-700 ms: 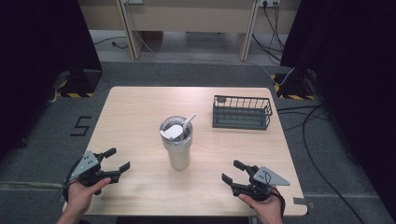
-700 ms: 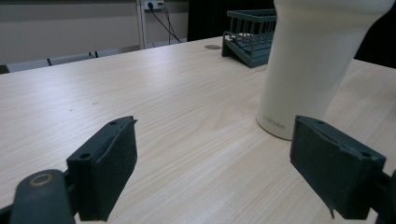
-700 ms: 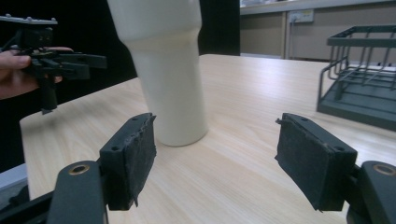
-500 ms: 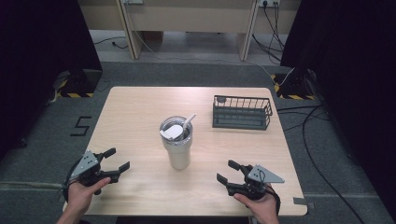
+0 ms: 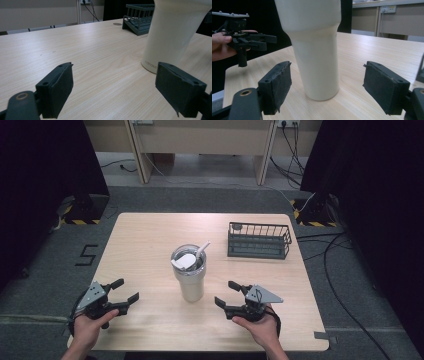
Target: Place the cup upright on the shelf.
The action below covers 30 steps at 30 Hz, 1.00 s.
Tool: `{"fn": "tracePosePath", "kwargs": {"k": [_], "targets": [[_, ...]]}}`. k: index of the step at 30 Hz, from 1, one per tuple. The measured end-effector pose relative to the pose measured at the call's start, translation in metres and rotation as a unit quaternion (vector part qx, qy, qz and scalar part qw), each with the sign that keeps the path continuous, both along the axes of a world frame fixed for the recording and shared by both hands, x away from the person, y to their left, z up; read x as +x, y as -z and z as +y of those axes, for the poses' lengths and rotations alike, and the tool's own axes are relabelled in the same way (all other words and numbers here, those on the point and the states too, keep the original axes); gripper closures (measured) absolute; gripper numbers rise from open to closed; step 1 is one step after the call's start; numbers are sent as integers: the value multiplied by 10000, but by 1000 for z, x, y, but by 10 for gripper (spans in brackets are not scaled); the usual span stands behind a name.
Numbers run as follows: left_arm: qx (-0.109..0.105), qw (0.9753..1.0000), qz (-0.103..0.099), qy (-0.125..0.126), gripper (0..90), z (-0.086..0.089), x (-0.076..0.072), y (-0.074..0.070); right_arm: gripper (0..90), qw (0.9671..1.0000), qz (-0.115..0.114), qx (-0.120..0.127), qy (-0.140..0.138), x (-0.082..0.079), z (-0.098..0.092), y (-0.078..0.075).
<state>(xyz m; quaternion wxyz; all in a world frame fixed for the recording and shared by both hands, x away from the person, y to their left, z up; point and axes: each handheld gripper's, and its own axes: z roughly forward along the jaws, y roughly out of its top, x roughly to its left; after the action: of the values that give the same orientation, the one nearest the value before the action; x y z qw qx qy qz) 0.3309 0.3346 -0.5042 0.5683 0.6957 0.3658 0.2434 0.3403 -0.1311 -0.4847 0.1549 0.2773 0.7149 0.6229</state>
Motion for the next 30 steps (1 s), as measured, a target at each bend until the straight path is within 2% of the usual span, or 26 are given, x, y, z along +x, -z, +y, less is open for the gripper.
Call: {"fn": "tracePosePath", "kwargs": {"k": [14, 23, 30], "targets": [[-8, 10000, 34, 27, 145, -2, 1, 0, 202, 9997, -30, -190, -160, 27, 40, 4], [-66, 10000, 36, 46, 144, -3, 1, 0, 186, 9997, 9, -174, -185, 35, 53, 6], [-87, 9999, 33, 38, 144, -2, 1, 0, 162, 9996, -43, -224, -183, 41, 64, 6]]}}
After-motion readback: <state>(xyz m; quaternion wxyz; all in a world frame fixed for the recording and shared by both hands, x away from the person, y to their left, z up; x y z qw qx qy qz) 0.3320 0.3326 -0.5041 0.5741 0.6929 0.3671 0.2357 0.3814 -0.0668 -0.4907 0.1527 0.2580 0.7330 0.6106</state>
